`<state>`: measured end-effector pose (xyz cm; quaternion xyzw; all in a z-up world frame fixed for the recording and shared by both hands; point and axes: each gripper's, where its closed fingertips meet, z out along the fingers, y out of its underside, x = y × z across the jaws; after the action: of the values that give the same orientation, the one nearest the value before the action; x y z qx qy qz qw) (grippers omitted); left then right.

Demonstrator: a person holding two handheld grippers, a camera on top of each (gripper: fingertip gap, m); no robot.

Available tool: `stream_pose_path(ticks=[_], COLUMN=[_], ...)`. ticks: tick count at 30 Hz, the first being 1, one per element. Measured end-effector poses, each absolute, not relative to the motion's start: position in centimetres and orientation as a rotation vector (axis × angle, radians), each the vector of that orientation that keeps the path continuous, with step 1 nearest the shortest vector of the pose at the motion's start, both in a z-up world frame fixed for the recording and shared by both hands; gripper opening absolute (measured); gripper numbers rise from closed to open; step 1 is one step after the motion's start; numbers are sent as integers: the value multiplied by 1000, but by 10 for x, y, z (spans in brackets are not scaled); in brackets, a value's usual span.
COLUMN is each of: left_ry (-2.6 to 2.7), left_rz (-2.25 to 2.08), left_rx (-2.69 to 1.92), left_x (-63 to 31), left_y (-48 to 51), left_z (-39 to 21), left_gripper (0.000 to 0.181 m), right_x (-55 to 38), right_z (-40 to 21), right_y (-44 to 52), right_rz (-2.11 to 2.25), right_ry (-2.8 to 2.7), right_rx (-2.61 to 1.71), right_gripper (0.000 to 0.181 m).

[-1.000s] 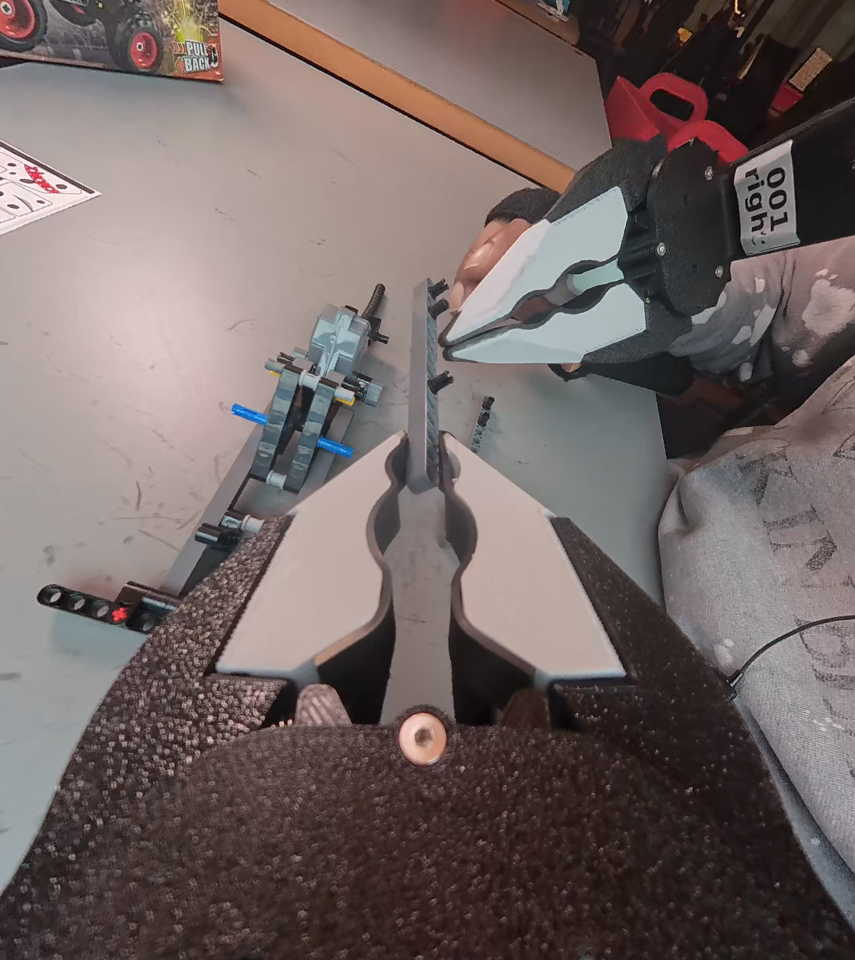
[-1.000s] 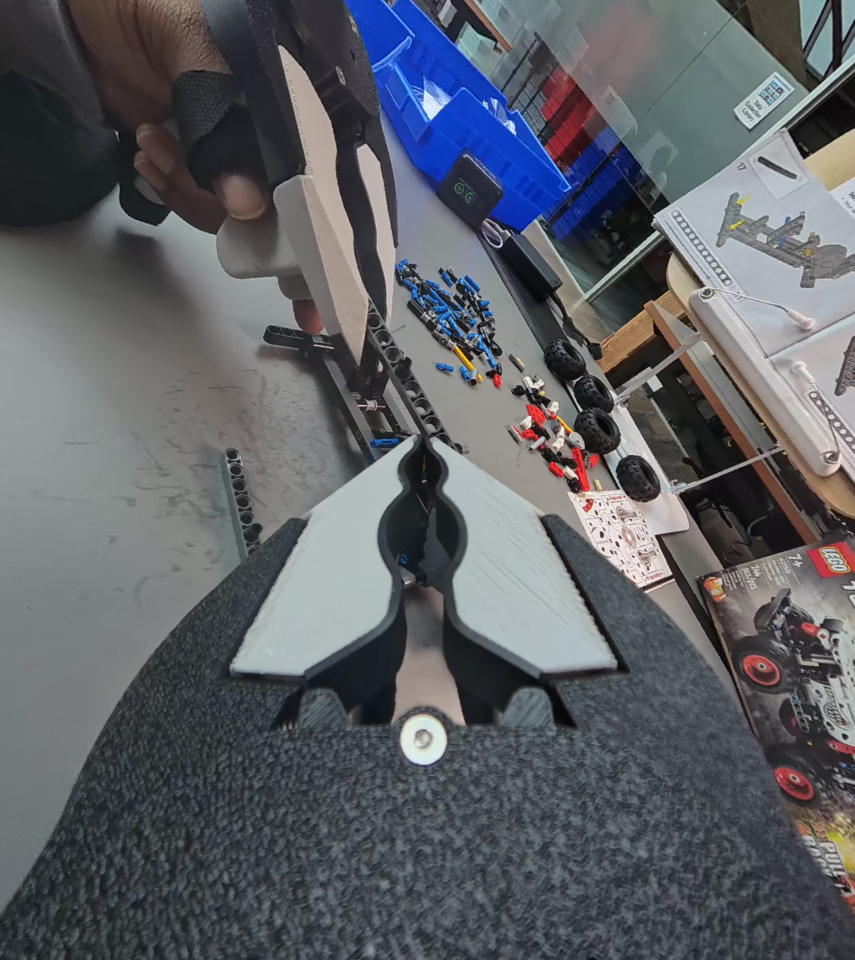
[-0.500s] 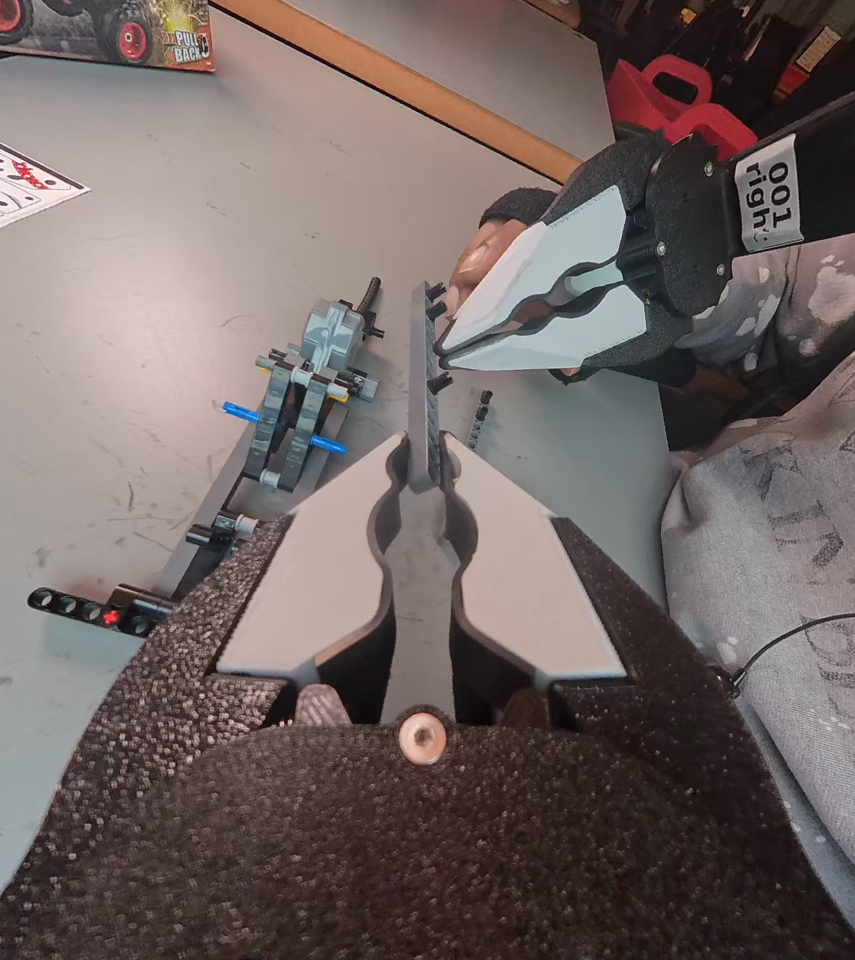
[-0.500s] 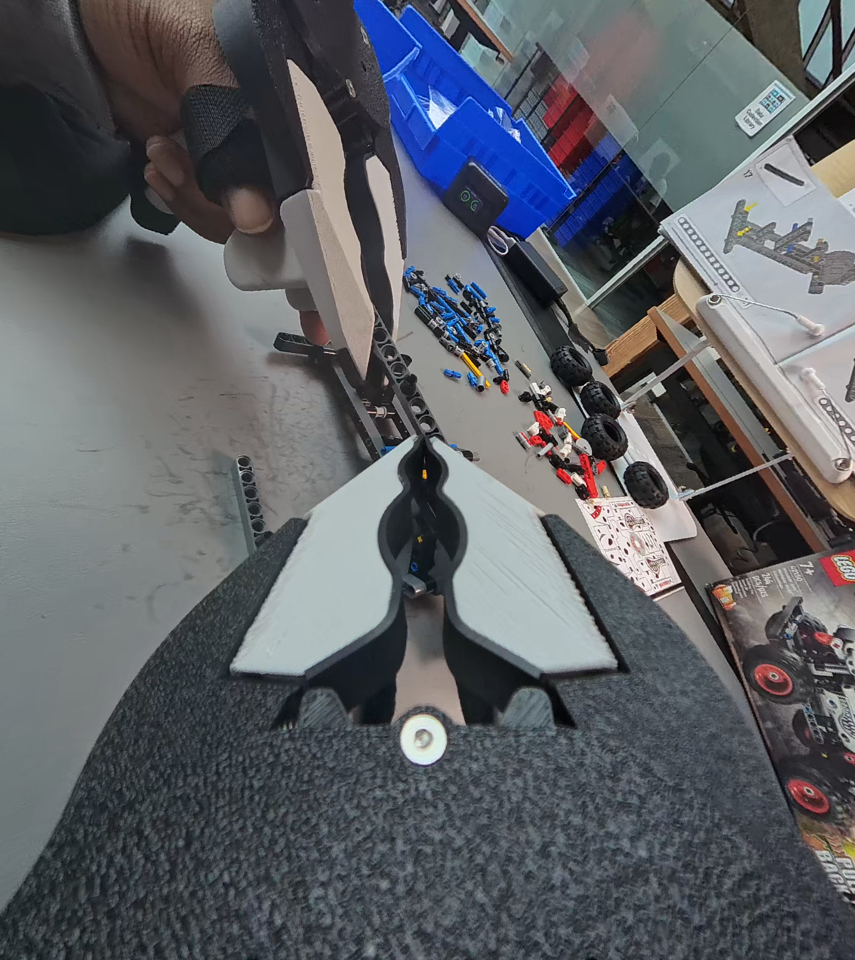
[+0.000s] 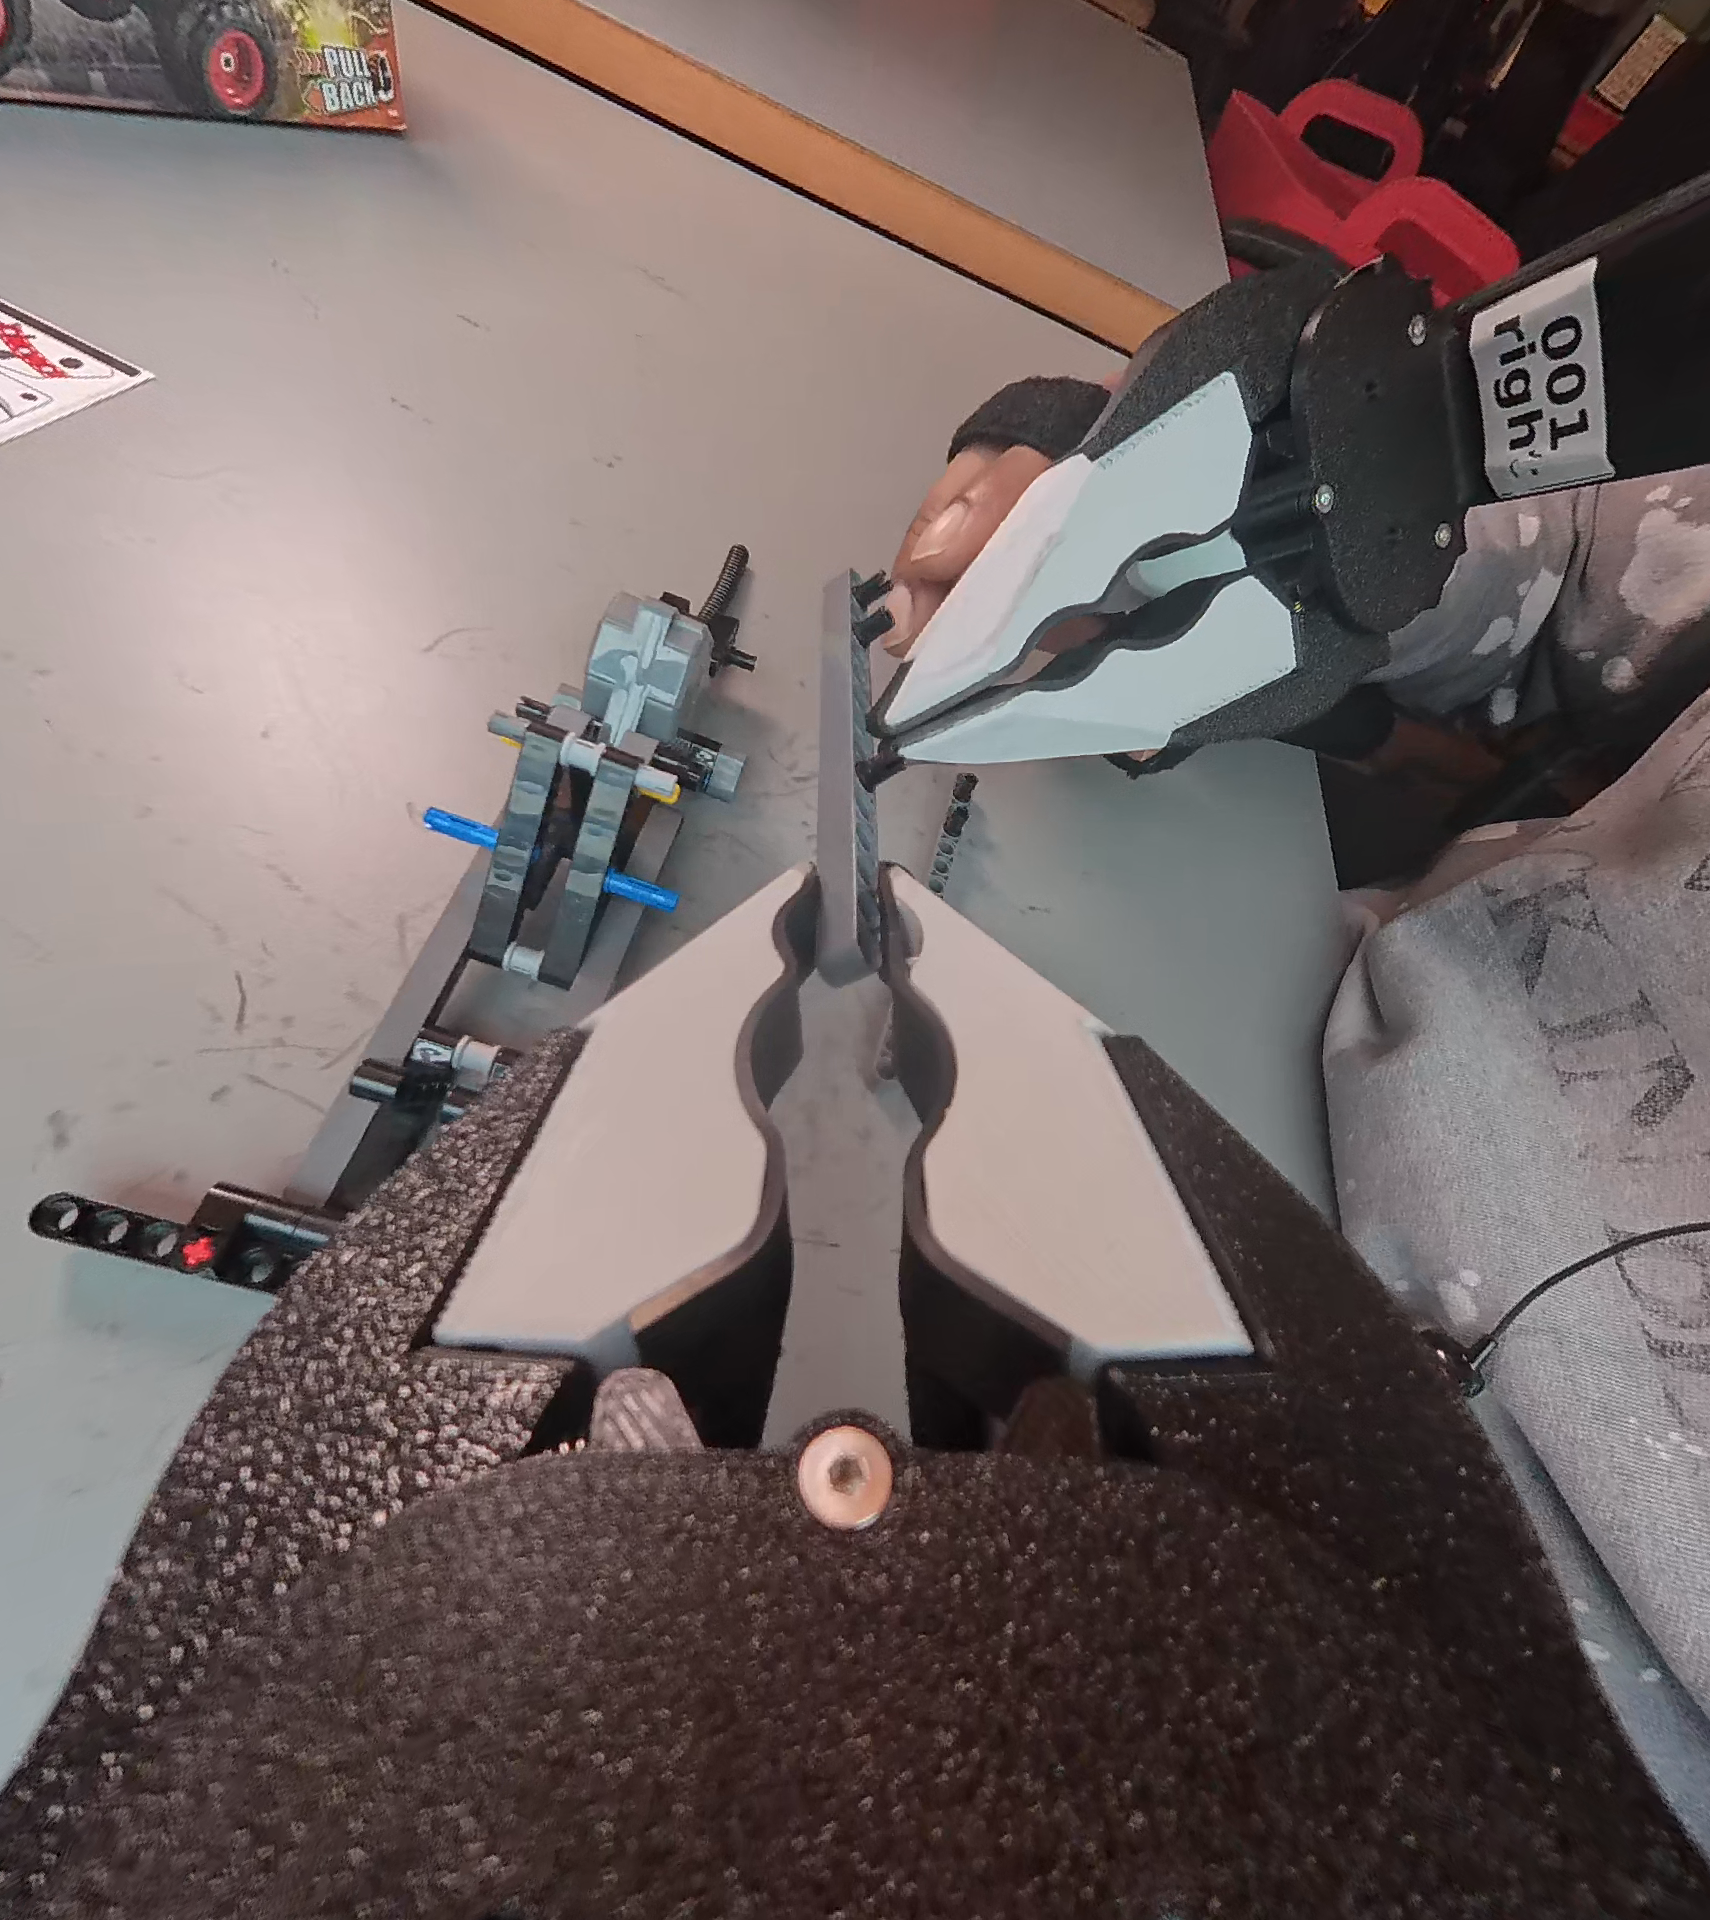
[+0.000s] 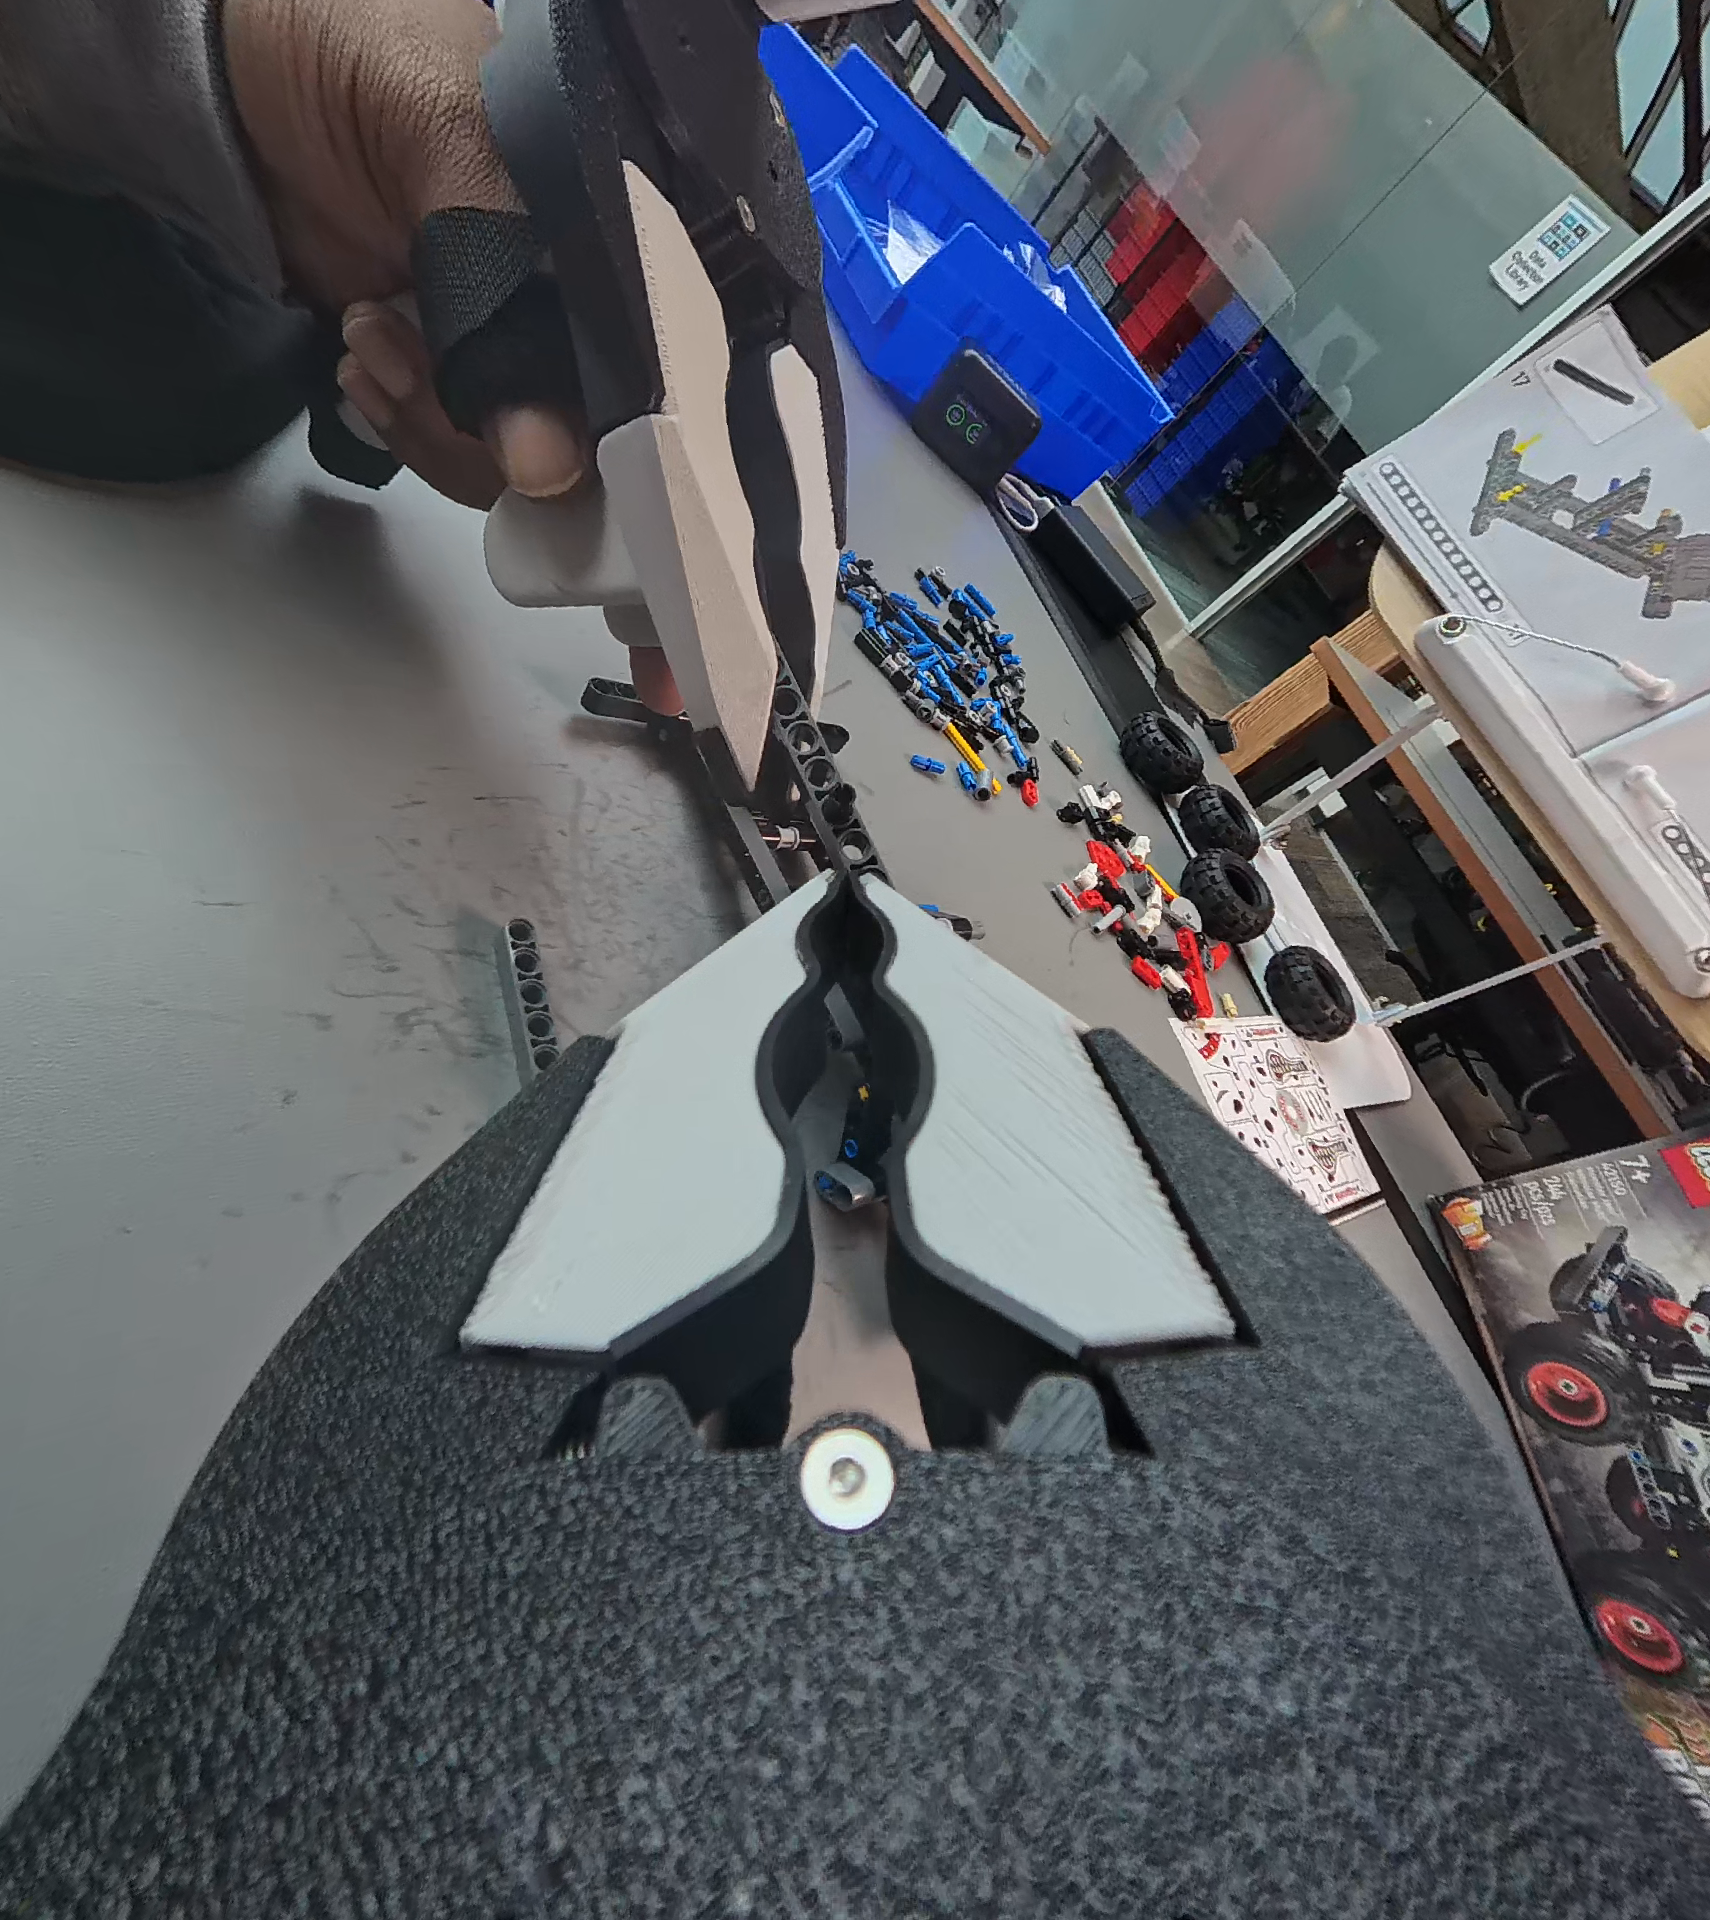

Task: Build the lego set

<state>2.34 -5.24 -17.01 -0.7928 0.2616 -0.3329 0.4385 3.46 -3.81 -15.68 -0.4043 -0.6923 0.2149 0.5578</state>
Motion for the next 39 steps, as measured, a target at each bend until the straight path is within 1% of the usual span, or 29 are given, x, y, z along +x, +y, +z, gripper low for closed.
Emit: stream_pose_path(ticks=[9, 28, 39], left_ry=[679, 999, 1082], left_rz=[-803, -466, -304], left_rx=[-1963, -1833, -1823], left_x=[23, 20, 15], left_y=[-52, -36, -26], left_z=[-173, -185, -198], left_gripper=[11, 10, 10], right_x=[35, 35, 31], right_z=[-161, -180, -194], right_y=[-38, -27, -17], right_rz=[507, 521, 347], right_ry=[-1648, -1679, -1685], right_rx=[-963, -1049, -1050], right_gripper=[0, 0, 0])
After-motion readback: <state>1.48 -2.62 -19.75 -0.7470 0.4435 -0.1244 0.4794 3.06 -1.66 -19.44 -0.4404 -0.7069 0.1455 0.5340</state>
